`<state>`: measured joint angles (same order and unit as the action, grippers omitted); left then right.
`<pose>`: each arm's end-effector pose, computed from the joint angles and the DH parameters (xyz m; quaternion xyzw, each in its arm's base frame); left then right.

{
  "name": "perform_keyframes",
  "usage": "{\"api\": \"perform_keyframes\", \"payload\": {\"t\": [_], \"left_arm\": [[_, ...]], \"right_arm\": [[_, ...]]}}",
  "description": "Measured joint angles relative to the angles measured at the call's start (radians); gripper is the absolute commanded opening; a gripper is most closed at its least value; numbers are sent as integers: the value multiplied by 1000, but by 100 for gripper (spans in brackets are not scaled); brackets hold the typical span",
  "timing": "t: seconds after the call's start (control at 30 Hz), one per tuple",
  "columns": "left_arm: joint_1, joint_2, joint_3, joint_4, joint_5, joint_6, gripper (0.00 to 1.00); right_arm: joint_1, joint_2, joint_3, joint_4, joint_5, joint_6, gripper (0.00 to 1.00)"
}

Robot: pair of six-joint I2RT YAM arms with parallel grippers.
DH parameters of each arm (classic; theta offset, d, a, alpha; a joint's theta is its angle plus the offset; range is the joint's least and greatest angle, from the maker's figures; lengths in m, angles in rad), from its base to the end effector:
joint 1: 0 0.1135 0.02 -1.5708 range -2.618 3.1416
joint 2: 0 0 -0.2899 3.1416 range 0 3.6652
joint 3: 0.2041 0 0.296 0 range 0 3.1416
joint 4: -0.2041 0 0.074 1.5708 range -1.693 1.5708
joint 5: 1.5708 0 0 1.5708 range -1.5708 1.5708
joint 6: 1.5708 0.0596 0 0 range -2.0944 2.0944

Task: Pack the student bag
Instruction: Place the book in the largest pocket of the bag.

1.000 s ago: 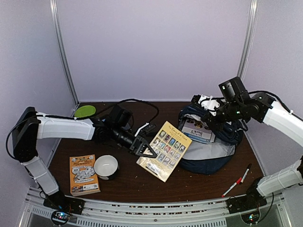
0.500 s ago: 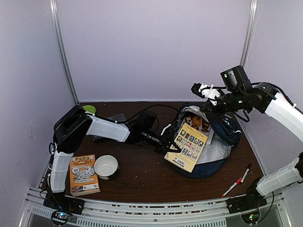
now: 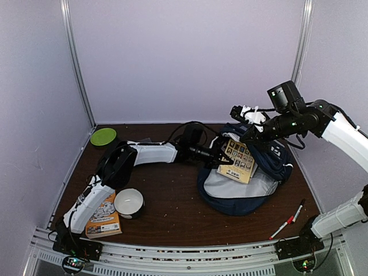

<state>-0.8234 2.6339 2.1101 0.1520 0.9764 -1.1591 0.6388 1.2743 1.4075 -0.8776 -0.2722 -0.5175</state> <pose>0.4086 -0.5135 0.1224 -0.1391 -0.7631 0.6290 0.0511 0.2403 0.1985 0.3997 -0.5415 0.7301 0.1481 0.3896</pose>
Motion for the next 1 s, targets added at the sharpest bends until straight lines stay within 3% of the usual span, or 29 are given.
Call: {"api": "perform_keyframes", "payload": {"t": [0.07,0.17,0.4,0.43,0.47,0.7,1.0], "left_arm": [[2,31,48,-25,-6,-3,28],[-1,32,50,-42,-14,-5,40],[-1,-145,-202,-74,-77,41,72],[-1,-178,-241,-75,-87,45,91],[0,-207,-271,-79,-94,55,97],[7,-388,-449,-127,-179,141,98],[49,-559,-592,-251,-439,331,98]], "right_arm": [[1,0,0,-7,-3,-4,0],[1,0,0,-9,-3,-8,0],[-3,-11,-5,-1,-20,-10,0],[-7,-14,-6,3,-26,-10,0],[-13,-19,-6,8,-31,-9,0],[-41,-39,-14,43,-65,-3,0],[-47,-45,-42,54,-81,15,0]]}}
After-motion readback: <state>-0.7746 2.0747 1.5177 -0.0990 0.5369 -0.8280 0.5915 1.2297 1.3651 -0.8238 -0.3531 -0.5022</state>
